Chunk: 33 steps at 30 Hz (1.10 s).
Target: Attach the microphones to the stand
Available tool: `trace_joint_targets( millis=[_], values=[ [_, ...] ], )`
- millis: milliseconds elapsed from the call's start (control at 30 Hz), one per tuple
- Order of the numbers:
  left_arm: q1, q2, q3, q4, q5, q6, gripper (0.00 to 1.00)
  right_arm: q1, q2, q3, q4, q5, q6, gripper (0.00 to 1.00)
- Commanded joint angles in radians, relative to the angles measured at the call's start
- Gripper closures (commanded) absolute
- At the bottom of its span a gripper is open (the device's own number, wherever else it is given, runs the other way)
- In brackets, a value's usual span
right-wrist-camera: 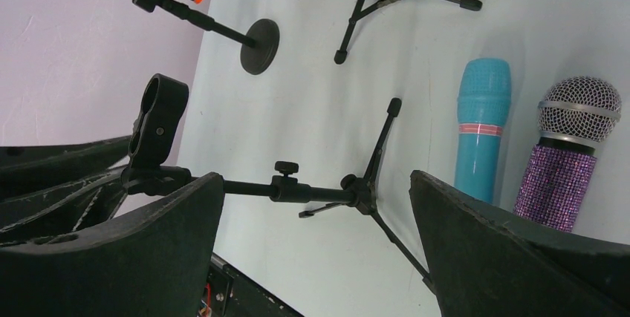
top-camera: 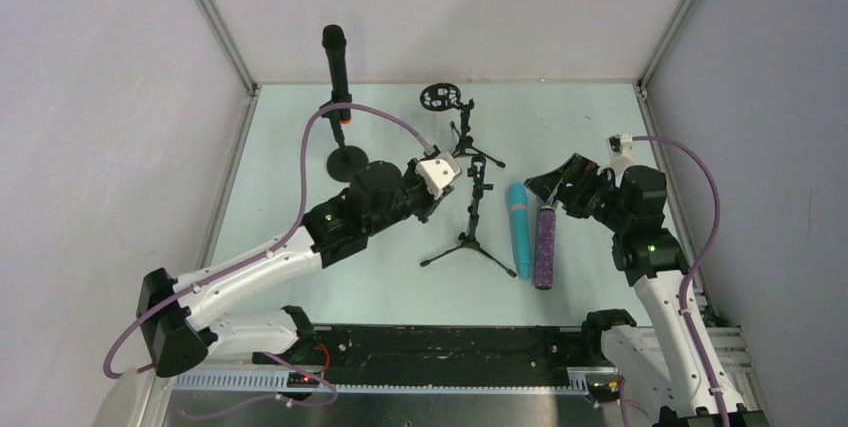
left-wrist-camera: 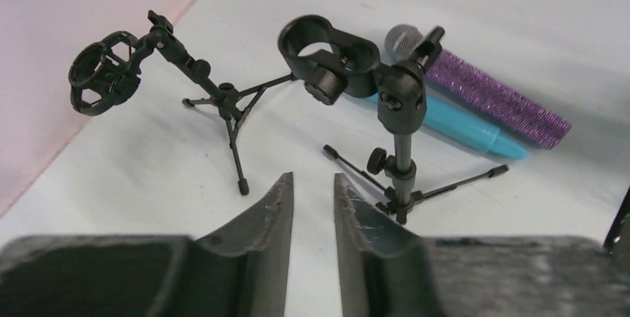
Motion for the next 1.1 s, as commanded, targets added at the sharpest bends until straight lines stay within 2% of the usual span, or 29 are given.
trace_joint_targets(
  millis=[0, 33, 100, 133, 167, 200, 233, 433, 667, 967, 1067],
  values=[
    [0.026, -0.042, 0.003, 0.056, 0.088, 0.037, 0.57, -0.008, 0.000, -0.003, 0.016, -0.008, -0.005, 0.01],
    [0.027, -0.044, 0.005, 0.061, 0.091, 0.023, 0.54, -0.009, -0.001, -0.003, 0.015, -0.008, -0.005, 0.00],
    [0.027, -0.041, 0.013, 0.076, 0.090, -0.034, 0.37, -0.009, -0.001, -0.003, 0.014, -0.007, -0.005, 0.01],
    [0.027, -0.038, 0.022, 0.078, 0.084, -0.086, 0.23, -0.010, -0.001, -0.003, 0.016, -0.007, -0.006, 0.00],
    [0.027, -0.034, 0.027, 0.080, 0.083, -0.111, 0.16, -0.010, 0.001, -0.003, 0.015, -0.008, -0.006, 0.00],
    [0.028, -0.033, 0.037, 0.080, 0.083, -0.152, 0.05, -0.010, 0.001, -0.003, 0.016, -0.008, -0.006, 0.01],
    [0.028, -0.031, 0.039, 0.081, 0.083, -0.164, 0.03, -0.010, 0.001, -0.003, 0.017, -0.008, -0.005, 0.00],
    [0.026, -0.034, 0.051, 0.161, 0.086, -0.293, 0.00, -0.010, -0.001, -0.003, 0.014, -0.009, -0.013, 0.01],
    [-0.018, -0.012, 0.082, 0.214, 0.082, -0.340, 0.00, -0.011, 0.002, -0.003, 0.013, -0.008, -0.014, 0.01],
    [-0.133, 0.096, 0.179, 0.230, -0.201, -0.432, 0.00, -0.011, 0.016, -0.003, 0.011, -0.010, -0.016, 0.01],
    [-0.191, 0.147, 0.228, 0.207, -0.366, -0.468, 0.00, -0.011, 0.018, -0.006, 0.014, -0.011, -0.017, 0.00]
  ],
)
